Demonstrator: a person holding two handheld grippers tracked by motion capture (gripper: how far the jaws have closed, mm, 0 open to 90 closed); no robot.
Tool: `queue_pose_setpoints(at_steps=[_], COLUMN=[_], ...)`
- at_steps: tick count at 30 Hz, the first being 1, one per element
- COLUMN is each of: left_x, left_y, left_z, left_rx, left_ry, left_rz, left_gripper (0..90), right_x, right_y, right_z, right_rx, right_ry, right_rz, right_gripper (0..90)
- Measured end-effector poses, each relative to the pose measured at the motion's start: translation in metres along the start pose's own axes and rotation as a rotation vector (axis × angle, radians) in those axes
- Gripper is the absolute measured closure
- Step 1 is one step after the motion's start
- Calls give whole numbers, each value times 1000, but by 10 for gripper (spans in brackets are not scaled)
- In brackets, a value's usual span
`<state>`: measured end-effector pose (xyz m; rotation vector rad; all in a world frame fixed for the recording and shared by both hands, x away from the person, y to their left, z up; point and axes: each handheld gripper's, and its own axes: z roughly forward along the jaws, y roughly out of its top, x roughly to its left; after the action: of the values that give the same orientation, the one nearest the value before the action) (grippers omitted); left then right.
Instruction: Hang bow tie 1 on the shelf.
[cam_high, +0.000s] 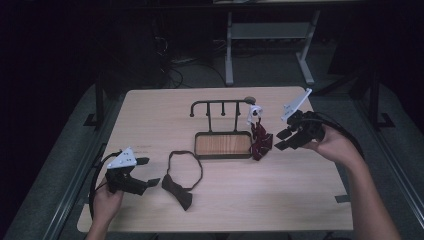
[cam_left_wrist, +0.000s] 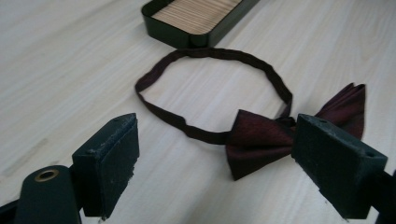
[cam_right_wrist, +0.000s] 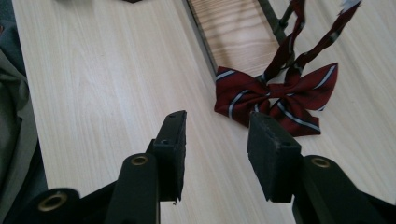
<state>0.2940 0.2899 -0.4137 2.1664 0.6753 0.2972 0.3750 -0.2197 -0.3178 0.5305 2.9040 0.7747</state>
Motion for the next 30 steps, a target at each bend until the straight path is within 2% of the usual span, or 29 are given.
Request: queue_pose_setpoints(at_steps=[3, 6, 10, 11, 14, 17, 20, 23, 30], left_x=[-1, -3, -3, -3, -4, -3, -3, -2, -2], left_y=[2, 3, 4, 5, 8, 10, 11, 12, 21], left_z=[2, 3, 6, 7, 11, 12, 11, 10, 14], left_rx=[7, 6, 1, 13, 57, 53, 31, 32, 75], left_ry=[11, 0, -19, -25, -22, -46, -75, -85, -125], left_rz=[12, 29, 25, 15, 35, 31, 7, 13, 40], left_gripper=[147, 148, 149, 149, 149, 149, 149, 149, 149], right_x=[5, 8, 14, 16, 21, 24, 29, 34, 38], right_y=[-8, -15, -24, -27, -34, -40, -46, -51, -58], right_z=[3, 6, 8, 9, 11, 15, 17, 19, 28], right_rx=[-12, -13, -20, -25, -36, -41, -47, -57, -55], right_ry=[8, 10, 8, 6, 10, 17, 11, 4, 16], right_rz=[3, 5, 8, 11, 17, 29, 33, 35, 34], right_gripper=[551, 534, 525, 525, 517, 506, 501, 493, 482])
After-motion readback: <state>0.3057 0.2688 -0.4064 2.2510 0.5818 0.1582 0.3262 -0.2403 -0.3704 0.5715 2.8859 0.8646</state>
